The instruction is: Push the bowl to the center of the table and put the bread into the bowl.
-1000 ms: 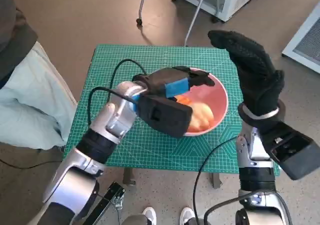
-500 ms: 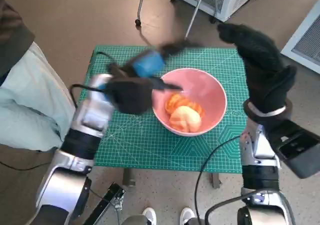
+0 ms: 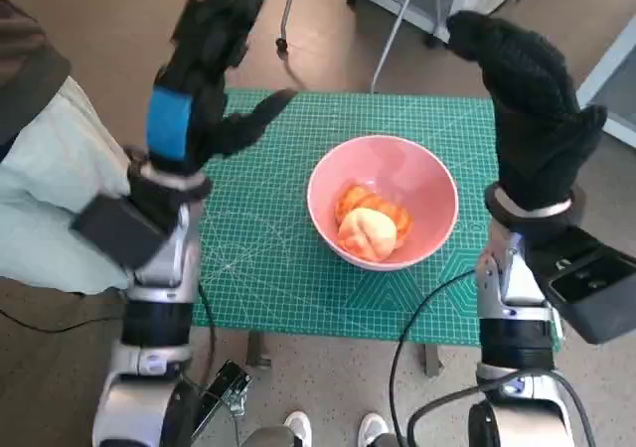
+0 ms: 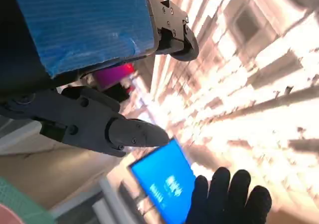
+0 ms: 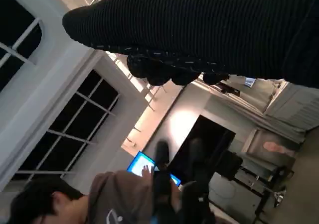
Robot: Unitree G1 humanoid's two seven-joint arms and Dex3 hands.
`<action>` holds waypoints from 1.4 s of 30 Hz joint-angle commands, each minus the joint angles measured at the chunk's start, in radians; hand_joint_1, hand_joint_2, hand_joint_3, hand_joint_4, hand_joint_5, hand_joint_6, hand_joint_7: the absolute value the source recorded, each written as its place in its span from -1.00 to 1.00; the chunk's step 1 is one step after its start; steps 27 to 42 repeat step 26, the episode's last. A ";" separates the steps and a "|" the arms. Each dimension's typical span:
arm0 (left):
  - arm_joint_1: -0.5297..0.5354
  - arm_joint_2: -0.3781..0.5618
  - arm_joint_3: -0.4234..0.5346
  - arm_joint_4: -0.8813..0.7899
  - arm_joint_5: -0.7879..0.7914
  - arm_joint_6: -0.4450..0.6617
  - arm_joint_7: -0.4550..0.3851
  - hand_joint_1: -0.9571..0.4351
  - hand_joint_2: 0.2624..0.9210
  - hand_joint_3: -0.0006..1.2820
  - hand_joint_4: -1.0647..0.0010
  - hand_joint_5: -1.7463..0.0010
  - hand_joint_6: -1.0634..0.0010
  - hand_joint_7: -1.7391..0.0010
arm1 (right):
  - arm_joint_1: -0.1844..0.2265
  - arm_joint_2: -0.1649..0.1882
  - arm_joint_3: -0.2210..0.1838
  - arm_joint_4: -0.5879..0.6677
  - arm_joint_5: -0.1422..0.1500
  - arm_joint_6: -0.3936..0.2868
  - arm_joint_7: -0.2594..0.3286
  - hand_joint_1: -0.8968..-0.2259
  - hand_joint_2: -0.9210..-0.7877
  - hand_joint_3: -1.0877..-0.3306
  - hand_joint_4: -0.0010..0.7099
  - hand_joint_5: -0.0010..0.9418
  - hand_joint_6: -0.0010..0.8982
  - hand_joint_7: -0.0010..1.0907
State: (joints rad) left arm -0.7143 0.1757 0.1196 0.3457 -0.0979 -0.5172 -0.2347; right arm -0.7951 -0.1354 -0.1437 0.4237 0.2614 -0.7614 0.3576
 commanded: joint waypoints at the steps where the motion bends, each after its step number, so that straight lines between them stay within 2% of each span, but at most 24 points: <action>1: 0.025 0.020 0.008 -0.009 -0.016 -0.027 -0.014 -0.34 1.00 -0.48 0.58 1.00 0.62 0.64 | -0.007 -0.003 -0.002 0.025 -0.010 0.028 -0.013 -0.14 -1.00 -0.03 -0.15 -0.99 -0.97 0.45; 5: 0.039 0.018 0.006 -0.019 -0.024 -0.030 -0.019 -0.34 1.00 -0.47 0.60 1.00 0.63 0.65 | -0.016 -0.003 0.000 0.031 -0.007 0.039 -0.009 -0.13 -1.00 -0.04 -0.18 -1.00 -0.96 0.47; 12: 0.069 0.005 -0.017 -0.069 -0.023 -0.018 -0.018 -0.35 1.00 -0.46 0.63 1.00 0.64 0.68 | -0.032 -0.008 0.004 0.065 -0.026 0.035 -0.010 -0.15 -1.00 -0.04 -0.21 -1.00 -0.97 0.47; 19: 0.095 0.004 -0.032 -0.110 -0.005 -0.018 -0.007 -0.37 1.00 -0.45 0.64 1.00 0.65 0.70 | -0.027 -0.010 0.002 0.068 -0.038 0.036 -0.012 -0.18 -1.00 -0.03 -0.23 -1.00 -1.00 0.42; 42: 0.104 0.010 -0.035 -0.120 0.010 -0.031 -0.002 -0.37 1.00 -0.45 0.65 1.00 0.66 0.71 | -0.020 -0.005 0.004 0.058 -0.031 0.045 -0.009 -0.20 -1.00 -0.03 -0.22 -0.99 -0.99 0.38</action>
